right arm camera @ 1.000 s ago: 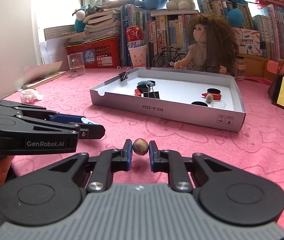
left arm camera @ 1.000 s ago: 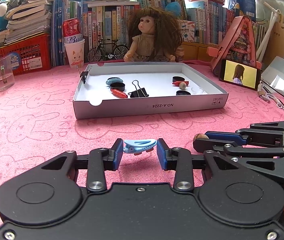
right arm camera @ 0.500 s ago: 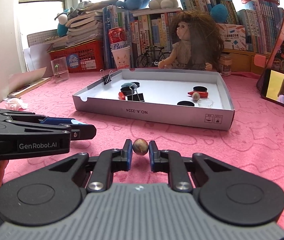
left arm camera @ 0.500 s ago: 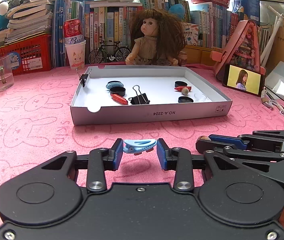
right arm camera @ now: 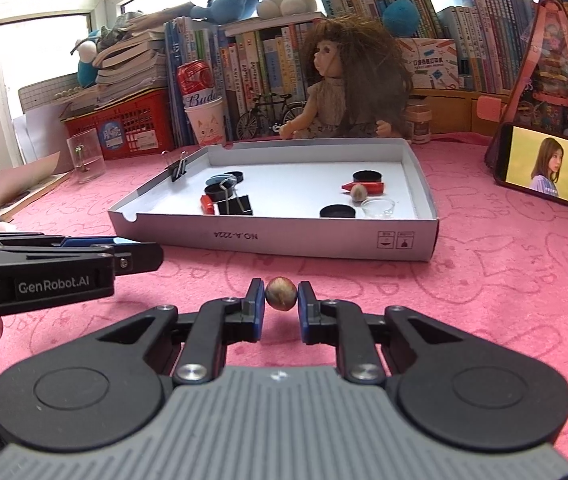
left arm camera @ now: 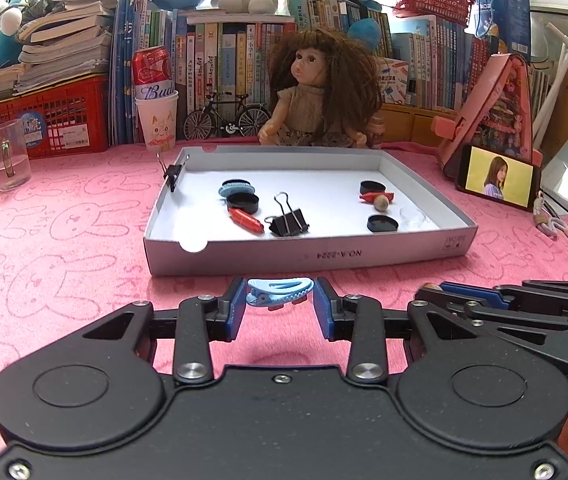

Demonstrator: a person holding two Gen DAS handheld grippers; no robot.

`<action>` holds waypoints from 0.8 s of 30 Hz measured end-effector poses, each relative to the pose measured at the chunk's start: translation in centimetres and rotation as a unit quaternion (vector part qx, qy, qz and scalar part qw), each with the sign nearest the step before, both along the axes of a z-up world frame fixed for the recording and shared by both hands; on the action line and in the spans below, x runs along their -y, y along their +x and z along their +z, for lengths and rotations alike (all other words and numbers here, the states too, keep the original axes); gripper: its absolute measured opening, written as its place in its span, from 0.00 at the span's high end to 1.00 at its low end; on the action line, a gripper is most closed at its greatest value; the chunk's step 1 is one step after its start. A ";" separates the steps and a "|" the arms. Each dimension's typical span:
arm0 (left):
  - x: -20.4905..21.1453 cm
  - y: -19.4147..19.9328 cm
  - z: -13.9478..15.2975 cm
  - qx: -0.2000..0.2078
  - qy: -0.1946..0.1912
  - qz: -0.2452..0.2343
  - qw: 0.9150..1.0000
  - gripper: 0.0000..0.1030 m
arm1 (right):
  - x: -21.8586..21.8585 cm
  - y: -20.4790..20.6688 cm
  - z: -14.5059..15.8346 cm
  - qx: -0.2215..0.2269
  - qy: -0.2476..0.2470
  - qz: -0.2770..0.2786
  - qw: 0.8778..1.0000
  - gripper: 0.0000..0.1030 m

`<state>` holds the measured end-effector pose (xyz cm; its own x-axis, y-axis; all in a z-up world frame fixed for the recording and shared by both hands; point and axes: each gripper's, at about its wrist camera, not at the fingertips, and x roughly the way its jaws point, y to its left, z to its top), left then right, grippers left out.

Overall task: Organize rigid objects
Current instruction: 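Carry the light blue clip and brown nut with both grippers down into the tray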

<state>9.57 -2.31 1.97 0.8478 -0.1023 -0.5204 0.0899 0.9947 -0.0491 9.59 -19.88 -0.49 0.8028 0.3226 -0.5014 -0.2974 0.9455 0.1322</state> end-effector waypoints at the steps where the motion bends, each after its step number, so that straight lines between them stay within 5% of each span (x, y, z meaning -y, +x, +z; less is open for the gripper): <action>1: 0.0 0.2 0.1 0.001 0.000 0.001 1.000 0.67 | 0.1 0.1 0.1 -0.001 0.000 -0.004 1.000 0.79; 24: -1.1 4.9 2.2 0.021 -0.021 0.021 0.999 0.67 | 2.7 3.7 1.8 0.001 0.029 -0.069 0.997 0.79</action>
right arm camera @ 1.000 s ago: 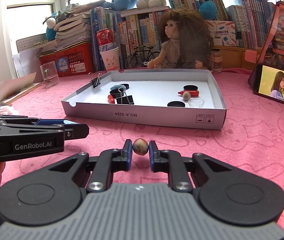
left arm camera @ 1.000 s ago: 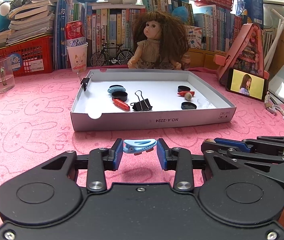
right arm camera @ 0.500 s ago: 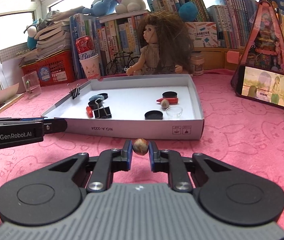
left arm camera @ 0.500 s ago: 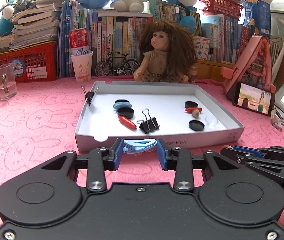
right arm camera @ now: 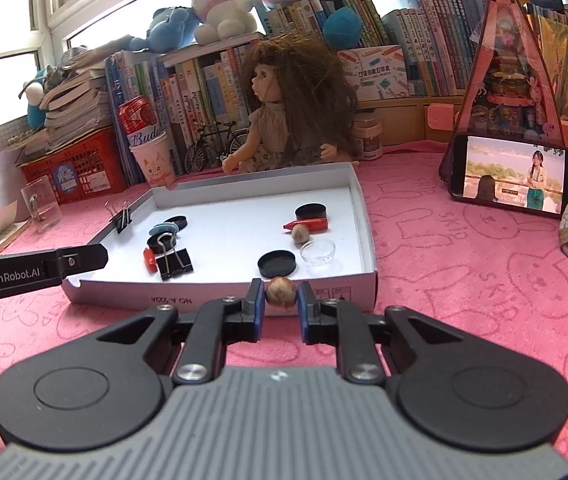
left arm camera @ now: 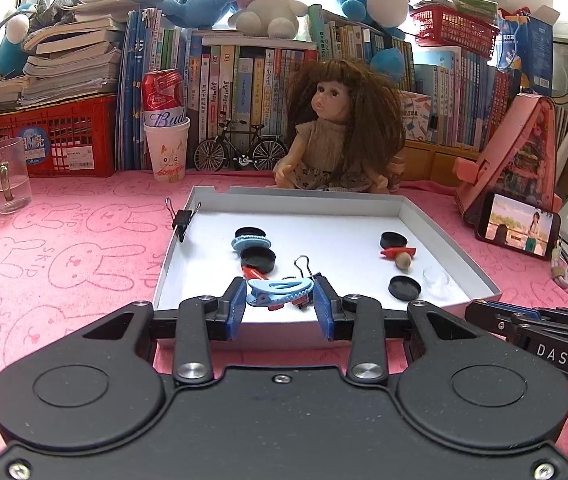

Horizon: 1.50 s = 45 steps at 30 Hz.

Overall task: Organize rigid objects
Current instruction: 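Carry the light blue clip and brown nut with both grippers down into the tray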

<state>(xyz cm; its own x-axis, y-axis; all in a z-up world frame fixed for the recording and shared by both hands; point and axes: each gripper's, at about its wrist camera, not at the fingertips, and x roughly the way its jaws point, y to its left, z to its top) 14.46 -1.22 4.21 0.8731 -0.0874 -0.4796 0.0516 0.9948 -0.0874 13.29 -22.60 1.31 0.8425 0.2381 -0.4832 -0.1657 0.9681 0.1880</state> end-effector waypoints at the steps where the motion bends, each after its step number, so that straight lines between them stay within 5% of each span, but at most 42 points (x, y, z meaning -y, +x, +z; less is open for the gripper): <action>1: 0.0 0.2 0.0 0.000 -0.002 0.001 1.000 0.67 | 0.1 0.2 0.0 -0.001 0.003 -0.002 1.000 0.79; 19: 0.9 5.8 0.1 -0.003 -0.024 -0.004 1.000 0.67 | -0.6 4.2 0.8 0.003 0.024 -0.007 1.000 0.79; 45: 2.1 13.2 -3.2 -0.035 0.009 0.019 0.999 0.67 | -2.7 11.2 -1.1 -0.027 0.020 0.000 0.999 0.79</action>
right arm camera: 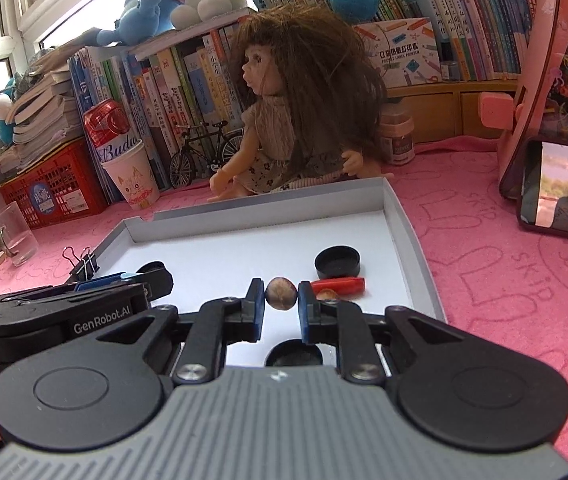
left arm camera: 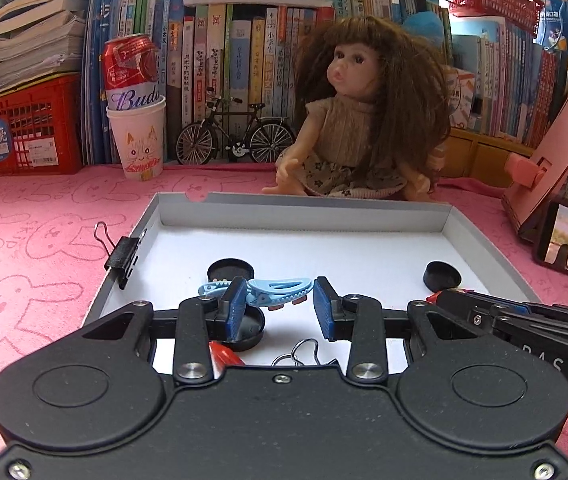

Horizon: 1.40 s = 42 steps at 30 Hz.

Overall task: Organize rigid objects
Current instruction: 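Carry the light blue clip and brown nut with both grippers down into the tray, then open the left gripper releasing the light blue clip while the right gripper releases the nut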

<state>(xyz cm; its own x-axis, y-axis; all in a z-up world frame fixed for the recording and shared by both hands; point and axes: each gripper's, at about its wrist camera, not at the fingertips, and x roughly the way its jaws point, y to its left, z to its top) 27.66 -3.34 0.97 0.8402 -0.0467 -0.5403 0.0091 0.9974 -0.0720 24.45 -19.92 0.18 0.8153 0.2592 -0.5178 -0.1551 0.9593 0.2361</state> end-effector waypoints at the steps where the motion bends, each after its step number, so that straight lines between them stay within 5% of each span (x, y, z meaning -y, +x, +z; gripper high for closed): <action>1: 0.0 0.1 -0.1 -0.002 0.000 0.000 1.000 0.66 | 0.0 0.0 -0.1 -0.001 -0.001 -0.001 1.000 0.79; 39: 0.5 1.1 -1.2 -0.029 0.021 0.002 0.999 0.66 | -0.6 1.0 -1.1 -0.026 -0.043 -0.023 0.998 0.77; 42: 0.5 1.1 -1.2 -0.028 0.020 0.002 0.999 0.66 | -0.6 0.9 -1.1 -0.024 -0.039 -0.023 0.999 0.67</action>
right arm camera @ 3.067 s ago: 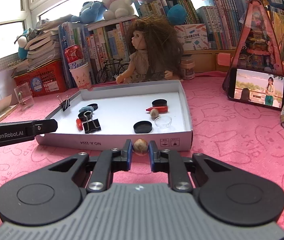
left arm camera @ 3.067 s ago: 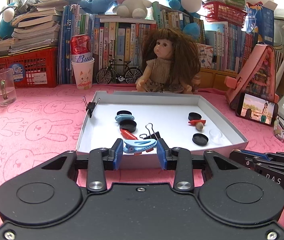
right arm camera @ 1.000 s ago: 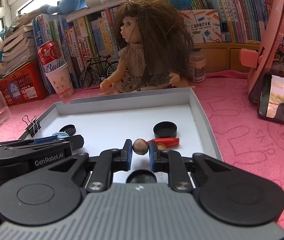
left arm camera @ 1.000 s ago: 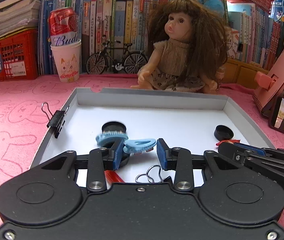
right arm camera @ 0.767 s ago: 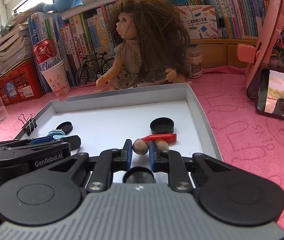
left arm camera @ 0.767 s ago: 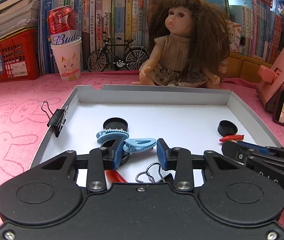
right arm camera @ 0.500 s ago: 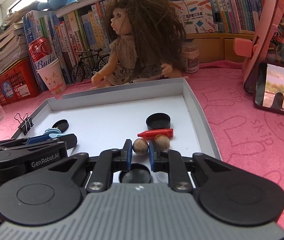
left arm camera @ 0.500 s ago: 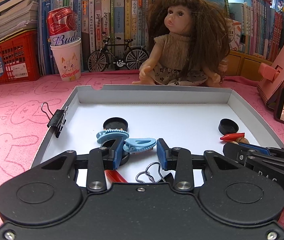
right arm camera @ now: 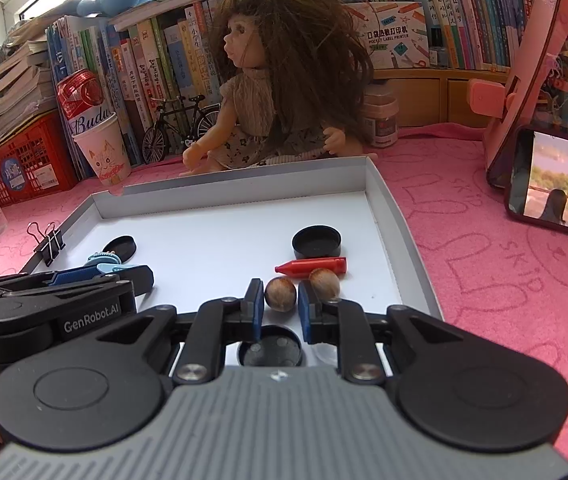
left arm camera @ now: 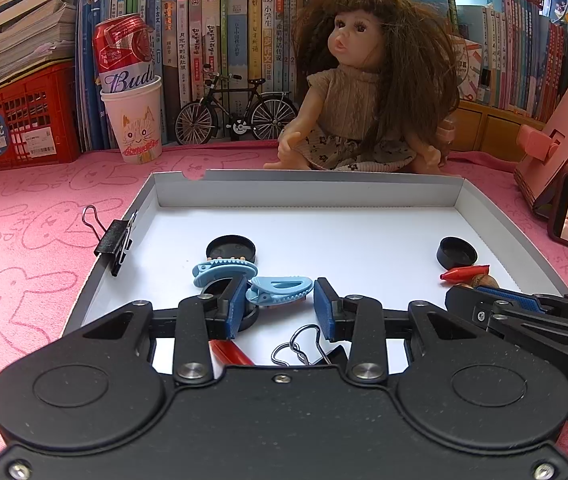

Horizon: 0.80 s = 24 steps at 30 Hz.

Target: Organize rigid objects

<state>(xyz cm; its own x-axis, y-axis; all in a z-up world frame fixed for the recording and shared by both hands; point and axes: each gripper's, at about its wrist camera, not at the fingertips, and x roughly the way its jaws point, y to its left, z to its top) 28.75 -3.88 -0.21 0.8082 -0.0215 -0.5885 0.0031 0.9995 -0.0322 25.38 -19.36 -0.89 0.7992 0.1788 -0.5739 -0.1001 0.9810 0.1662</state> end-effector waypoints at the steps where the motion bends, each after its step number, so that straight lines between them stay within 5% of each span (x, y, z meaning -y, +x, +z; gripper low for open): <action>1: 0.0 -0.1 0.0 0.000 0.001 -0.001 1.000 0.65 | 0.0 0.0 0.0 0.001 0.001 -0.003 1.000 0.62; 18: -0.9 -3.3 3.0 0.026 -0.002 0.000 1.000 0.42 | 0.1 -2.5 2.7 0.042 -0.010 -0.006 0.999 0.23; 24: -1.2 -4.6 4.3 0.036 0.001 -0.002 0.999 0.33 | 0.4 -3.7 4.0 0.060 -0.008 -0.010 0.998 0.17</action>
